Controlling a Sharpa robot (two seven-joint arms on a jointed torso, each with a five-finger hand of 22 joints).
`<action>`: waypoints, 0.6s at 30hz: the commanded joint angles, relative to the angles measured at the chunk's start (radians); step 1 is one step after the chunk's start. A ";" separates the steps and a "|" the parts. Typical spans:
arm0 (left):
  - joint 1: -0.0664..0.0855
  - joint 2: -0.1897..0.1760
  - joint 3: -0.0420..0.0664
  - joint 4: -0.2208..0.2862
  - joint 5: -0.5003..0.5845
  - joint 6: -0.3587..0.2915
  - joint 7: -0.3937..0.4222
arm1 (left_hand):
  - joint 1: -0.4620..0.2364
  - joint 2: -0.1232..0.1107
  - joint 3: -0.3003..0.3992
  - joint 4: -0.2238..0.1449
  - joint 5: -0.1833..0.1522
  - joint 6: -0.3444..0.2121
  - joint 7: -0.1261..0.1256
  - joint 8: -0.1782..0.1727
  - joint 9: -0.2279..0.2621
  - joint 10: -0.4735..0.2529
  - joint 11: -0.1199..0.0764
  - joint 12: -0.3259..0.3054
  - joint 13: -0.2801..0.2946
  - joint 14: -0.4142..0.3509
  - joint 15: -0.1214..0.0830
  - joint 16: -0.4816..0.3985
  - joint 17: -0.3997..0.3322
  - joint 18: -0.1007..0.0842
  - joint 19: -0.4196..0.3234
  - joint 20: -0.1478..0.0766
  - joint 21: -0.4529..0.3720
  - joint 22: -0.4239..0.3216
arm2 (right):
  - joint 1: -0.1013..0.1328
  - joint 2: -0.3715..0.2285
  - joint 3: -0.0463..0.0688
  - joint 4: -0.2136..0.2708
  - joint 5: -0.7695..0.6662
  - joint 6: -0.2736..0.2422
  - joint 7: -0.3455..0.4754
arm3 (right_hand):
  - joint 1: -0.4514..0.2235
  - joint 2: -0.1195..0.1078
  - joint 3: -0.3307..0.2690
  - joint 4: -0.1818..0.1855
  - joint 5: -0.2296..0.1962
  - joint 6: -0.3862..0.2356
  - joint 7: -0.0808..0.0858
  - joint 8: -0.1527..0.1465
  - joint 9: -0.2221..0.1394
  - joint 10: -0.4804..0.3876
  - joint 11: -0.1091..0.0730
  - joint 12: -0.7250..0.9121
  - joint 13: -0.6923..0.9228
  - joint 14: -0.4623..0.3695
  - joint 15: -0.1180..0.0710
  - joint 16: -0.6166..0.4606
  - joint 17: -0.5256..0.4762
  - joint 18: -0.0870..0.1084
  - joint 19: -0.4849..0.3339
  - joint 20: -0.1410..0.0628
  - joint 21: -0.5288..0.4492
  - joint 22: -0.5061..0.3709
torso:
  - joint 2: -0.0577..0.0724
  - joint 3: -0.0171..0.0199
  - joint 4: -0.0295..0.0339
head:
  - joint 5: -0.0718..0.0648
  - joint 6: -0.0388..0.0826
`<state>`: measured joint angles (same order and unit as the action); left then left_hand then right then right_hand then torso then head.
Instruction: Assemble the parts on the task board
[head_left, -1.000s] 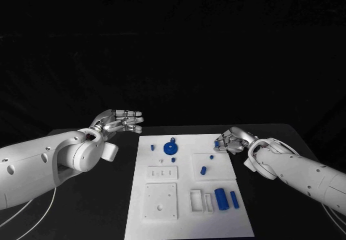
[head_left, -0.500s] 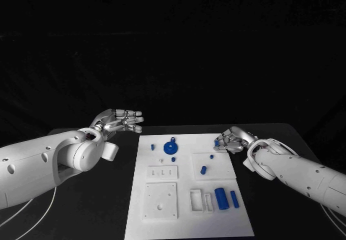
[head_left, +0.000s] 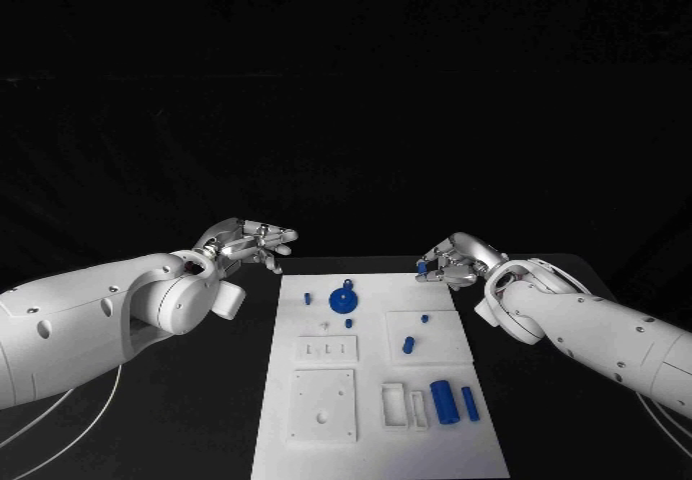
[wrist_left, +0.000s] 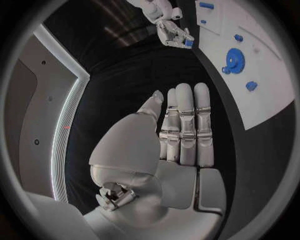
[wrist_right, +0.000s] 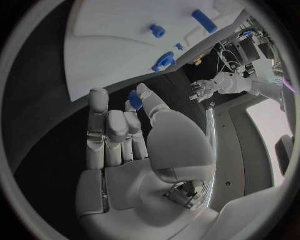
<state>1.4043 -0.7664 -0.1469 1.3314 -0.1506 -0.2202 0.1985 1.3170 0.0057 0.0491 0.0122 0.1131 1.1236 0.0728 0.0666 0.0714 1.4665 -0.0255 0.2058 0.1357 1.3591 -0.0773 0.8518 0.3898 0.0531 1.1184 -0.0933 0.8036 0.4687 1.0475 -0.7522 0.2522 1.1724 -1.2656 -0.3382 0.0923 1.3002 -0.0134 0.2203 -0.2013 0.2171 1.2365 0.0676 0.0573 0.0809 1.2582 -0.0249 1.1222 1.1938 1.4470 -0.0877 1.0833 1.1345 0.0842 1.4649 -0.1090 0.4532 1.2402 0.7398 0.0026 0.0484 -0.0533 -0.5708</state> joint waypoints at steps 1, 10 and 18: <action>0.016 0.019 0.002 -0.017 -0.059 0.077 -0.124 | -0.026 0.003 -0.020 0.003 -0.005 0.044 -0.013 -0.001 0.014 0.041 -0.015 0.091 0.045 -0.025 -0.014 0.116 0.074 -0.018 -0.022 -0.018 0.086 0.066 | 0.010 0.009 -0.001 0.043 -0.047 0.032 -0.080 | -0.004 -0.018 0.023 0.017 0.008 0.015 -0.013 0.007 0.028 -0.003 -0.006 -0.008 -0.001 0.002 -0.002 0.001 0.003 0.002 0.046 -0.002 0.009 -0.001 | -0.013 -0.0018 0.0030 | 0.005 -0.001; 0.037 0.078 0.001 -0.057 -0.157 0.156 -0.274 | -0.057 -0.005 -0.039 0.006 0.045 0.082 -0.034 -0.001 0.075 0.048 -0.033 0.192 0.105 -0.020 -0.031 0.215 0.122 -0.005 -0.062 -0.033 0.202 0.161 | 0.026 0.045 -0.001 0.136 -0.108 0.060 -0.185 | 0.000 -0.038 0.061 0.037 0.001 0.009 -0.011 0.006 0.027 -0.004 -0.004 -0.009 -0.001 0.004 -0.002 0.002 0.008 0.005 0.046 -0.002 0.018 -0.004 | -0.030 -0.0055 0.0063 | 0.019 -0.008; 0.040 0.134 0.000 -0.083 -0.248 0.204 -0.403 | -0.165 -0.101 0.022 0.122 -0.002 0.071 -0.032 -0.001 0.142 0.047 -0.030 0.196 0.128 -0.018 -0.029 0.218 0.119 0.000 -0.072 -0.030 0.217 0.182 | 0.036 0.099 -0.008 0.172 -0.149 0.081 -0.273 | -0.003 -0.054 0.099 0.046 0.011 0.005 -0.009 0.006 0.028 -0.008 -0.004 -0.016 -0.007 0.003 -0.001 -0.004 0.006 0.004 0.046 -0.001 0.019 -0.008 | -0.037 -0.0094 0.0101 | 0.025 -0.021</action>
<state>1.4414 -0.6361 -0.1479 1.2506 -0.3279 -0.0746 -0.1133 1.1528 -0.0904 0.0704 0.1315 0.1127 1.2004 0.0375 0.0666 0.2134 1.4689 -0.0524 0.3970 0.2640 1.3365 -0.1072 1.0653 0.5094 0.0534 1.0540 -0.1252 1.0183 0.6508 1.0824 -0.6557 0.2440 1.3407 -1.3651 -0.2909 -0.1106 1.2988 -0.0598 0.3152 -0.1559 0.2245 1.2362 0.0673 0.0581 0.0809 1.2543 -0.0286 1.1092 1.1871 1.4469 -0.0876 1.0833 1.1415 0.0842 1.4648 -0.1089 0.4681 1.2333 0.7068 -0.0050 0.0564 -0.0271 -0.5873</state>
